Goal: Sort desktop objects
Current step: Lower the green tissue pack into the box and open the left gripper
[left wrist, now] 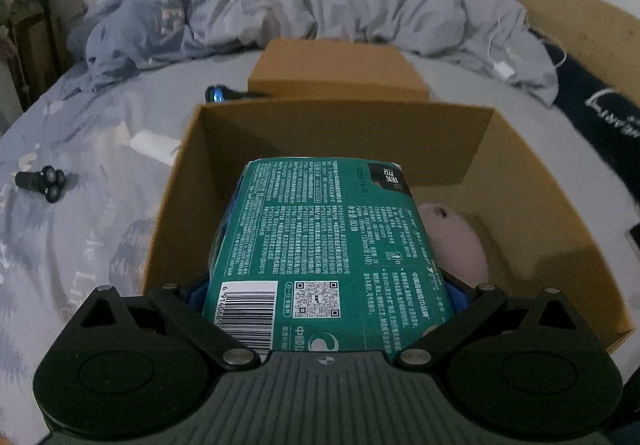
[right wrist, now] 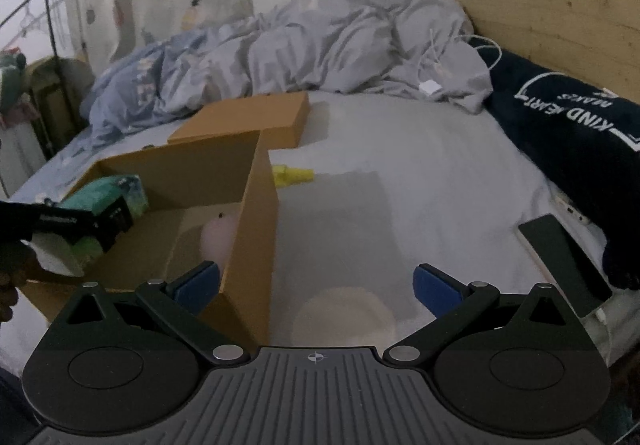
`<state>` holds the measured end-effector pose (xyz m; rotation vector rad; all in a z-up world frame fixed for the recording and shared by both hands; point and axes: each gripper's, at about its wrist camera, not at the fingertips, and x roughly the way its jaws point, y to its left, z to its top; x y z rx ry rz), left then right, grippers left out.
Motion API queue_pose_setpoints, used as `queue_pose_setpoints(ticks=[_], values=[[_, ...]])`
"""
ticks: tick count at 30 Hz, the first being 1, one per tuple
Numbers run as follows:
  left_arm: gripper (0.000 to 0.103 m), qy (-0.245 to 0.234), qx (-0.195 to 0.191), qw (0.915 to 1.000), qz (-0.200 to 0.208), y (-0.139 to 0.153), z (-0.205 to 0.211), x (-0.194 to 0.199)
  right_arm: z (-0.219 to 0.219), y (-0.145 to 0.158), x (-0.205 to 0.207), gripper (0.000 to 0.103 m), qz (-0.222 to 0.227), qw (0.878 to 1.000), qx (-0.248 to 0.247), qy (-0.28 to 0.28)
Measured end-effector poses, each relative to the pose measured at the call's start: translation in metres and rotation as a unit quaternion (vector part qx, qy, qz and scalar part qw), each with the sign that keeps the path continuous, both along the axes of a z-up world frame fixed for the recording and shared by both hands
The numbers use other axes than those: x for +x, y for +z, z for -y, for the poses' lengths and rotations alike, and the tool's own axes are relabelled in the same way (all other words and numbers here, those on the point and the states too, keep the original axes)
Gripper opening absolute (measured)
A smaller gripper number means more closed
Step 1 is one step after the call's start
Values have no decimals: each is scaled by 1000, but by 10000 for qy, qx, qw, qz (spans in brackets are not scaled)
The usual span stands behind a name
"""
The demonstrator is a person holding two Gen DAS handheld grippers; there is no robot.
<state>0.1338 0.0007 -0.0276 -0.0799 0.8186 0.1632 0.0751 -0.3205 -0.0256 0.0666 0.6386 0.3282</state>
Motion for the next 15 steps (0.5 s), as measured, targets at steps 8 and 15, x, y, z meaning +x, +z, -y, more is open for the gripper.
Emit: queue_pose_setpoints(ticks=[8,15], values=[[100,-11,265,9983,-513,-12,3,2,5,-1,0,103,-64,10000,23,10],[100,-88,679,9937,-883,-18,8,6,6,0,1,103,-103,9999,25,1]])
